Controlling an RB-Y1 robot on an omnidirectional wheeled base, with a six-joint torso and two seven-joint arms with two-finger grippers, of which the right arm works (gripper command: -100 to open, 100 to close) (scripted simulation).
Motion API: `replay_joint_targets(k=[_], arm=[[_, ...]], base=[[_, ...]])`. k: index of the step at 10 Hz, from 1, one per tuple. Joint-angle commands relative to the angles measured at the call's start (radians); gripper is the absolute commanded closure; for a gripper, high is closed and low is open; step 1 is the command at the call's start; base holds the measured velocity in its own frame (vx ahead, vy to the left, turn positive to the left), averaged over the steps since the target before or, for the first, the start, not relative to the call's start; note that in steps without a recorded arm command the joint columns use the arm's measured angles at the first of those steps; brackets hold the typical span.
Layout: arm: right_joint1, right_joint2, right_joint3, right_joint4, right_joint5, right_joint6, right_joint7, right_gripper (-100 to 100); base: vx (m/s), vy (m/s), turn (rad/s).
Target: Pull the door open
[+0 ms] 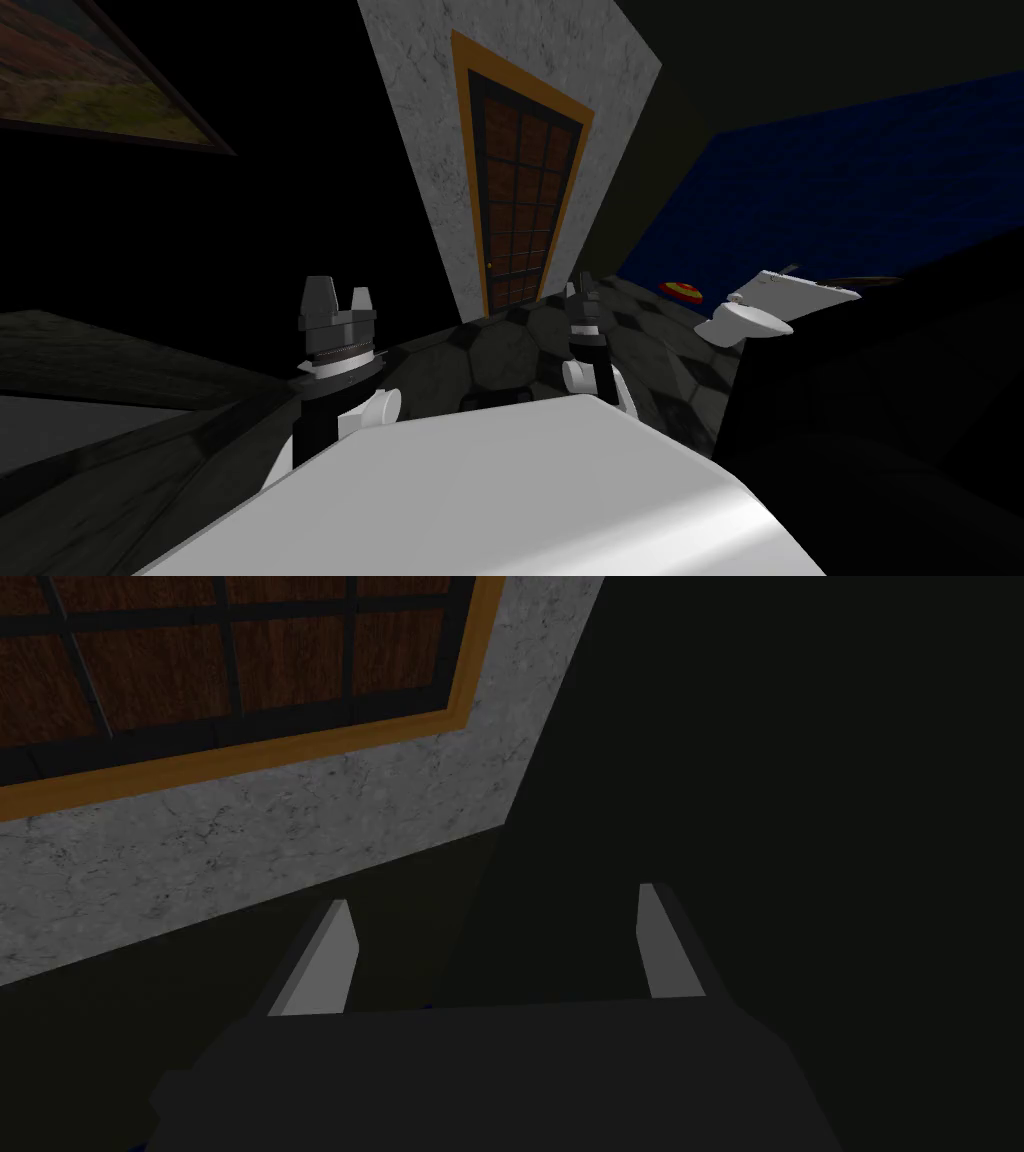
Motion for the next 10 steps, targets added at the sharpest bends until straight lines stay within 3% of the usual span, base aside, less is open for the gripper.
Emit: replay_joint_targets(k=[1, 10], arm=[[-0.005, -0.011, 0.003, 0.033, -0.022, -0.014, -0.030, -100], [-0.034, -0.053, 0.017, 0.207, -0.139, -0.089, -0.188, -100]], base=[[0.152, -0.047, 0.135], [0.107, 0.004, 0.131]])
